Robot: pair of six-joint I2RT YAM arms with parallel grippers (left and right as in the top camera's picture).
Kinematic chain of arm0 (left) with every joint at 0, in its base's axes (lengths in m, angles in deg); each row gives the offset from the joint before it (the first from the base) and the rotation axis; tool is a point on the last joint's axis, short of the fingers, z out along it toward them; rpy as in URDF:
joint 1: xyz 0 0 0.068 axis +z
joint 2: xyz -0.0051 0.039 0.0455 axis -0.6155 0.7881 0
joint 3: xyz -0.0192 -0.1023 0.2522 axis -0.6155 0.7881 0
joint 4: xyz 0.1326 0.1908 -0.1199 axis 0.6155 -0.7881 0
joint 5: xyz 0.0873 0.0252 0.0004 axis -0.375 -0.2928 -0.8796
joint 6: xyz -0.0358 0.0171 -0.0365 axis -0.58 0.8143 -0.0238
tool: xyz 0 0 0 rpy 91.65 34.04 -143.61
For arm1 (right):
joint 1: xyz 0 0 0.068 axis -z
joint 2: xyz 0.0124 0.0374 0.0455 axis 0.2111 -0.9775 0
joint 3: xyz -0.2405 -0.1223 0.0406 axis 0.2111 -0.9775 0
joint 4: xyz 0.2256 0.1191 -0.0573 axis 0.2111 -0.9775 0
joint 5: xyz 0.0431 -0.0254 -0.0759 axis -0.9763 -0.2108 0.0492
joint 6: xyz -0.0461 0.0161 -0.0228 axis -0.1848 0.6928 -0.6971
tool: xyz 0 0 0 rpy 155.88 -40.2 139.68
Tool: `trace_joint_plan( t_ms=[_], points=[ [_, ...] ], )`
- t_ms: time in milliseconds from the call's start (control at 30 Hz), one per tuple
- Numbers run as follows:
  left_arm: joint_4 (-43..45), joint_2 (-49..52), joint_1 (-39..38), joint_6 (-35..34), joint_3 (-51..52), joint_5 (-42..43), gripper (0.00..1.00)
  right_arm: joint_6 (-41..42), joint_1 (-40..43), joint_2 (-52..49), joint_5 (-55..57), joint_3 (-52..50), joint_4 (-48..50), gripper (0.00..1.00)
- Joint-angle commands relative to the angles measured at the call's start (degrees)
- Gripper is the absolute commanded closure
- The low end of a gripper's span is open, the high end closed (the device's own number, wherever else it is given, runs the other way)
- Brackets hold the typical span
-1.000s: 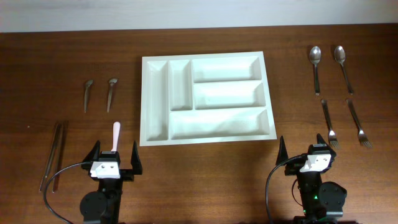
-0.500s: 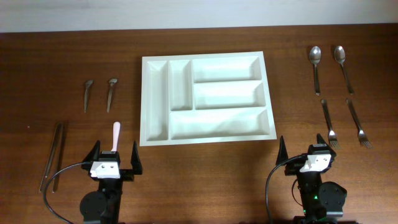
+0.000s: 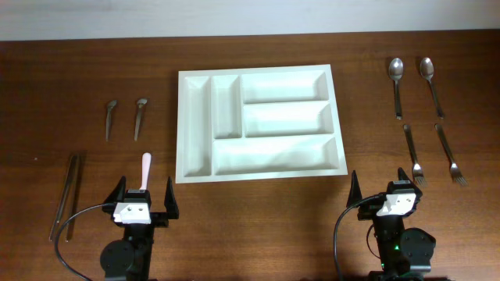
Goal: Pack container
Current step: 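Raise the right gripper and move it toward the forks on the right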
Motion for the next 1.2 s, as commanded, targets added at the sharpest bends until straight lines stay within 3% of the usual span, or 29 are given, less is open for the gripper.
trace_joint_plan(
  t_ms=[0,1167],
  points=[
    [-0.4,-0.5,0.1,0.9,0.1,0.8,0.01,0.1,-0.6,0.6,0.1,-0.3,-0.3,0.01],
    [-0.4,-0.5,0.1,0.9,0.1,0.8,0.01,0.3,-0.5,0.2,-1.9,2.2,0.2,0.01]
  ],
)
